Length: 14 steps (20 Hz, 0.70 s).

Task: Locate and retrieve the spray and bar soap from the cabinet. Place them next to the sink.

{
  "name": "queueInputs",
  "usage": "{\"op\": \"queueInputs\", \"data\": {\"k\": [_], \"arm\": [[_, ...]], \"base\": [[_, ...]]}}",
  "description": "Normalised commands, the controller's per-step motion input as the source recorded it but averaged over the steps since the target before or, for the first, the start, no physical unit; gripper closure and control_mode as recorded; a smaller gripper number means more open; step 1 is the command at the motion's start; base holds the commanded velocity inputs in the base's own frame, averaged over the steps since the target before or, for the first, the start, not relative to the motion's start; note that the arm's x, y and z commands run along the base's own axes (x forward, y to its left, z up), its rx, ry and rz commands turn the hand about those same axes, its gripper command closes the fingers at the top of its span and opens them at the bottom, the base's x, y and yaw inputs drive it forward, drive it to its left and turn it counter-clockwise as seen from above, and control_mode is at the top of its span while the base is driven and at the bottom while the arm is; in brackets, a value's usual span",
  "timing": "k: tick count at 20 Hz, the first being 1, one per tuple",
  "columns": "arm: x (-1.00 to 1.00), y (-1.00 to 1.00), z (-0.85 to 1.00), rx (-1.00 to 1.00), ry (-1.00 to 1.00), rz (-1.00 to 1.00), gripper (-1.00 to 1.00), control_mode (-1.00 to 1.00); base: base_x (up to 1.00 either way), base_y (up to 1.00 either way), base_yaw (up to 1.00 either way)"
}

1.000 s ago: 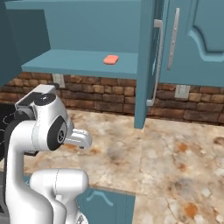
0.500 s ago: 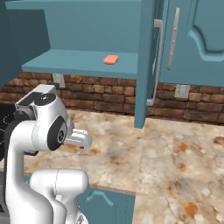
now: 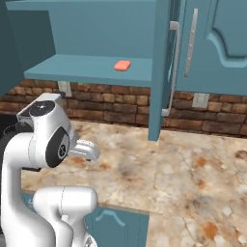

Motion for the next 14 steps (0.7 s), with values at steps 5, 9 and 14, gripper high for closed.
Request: {"op": "queueInputs", "data": {"k": [5,9,14], "arm": [[-0.25,0.04,0.58,-0.05,-0.31,-0.05,-1.0,-1.0],[-0.07,-0.04,0.6,-0.1,-0.39,-0.03,-1.0,-1.0],[-0.05,-0.07,0.63,-0.01,-0.19,-0.03,-1.0,-1.0]], "base": [[0.0,0.0,0.0],[0.0,0.0,0.0],[0.0,0.0,0.0]]}}
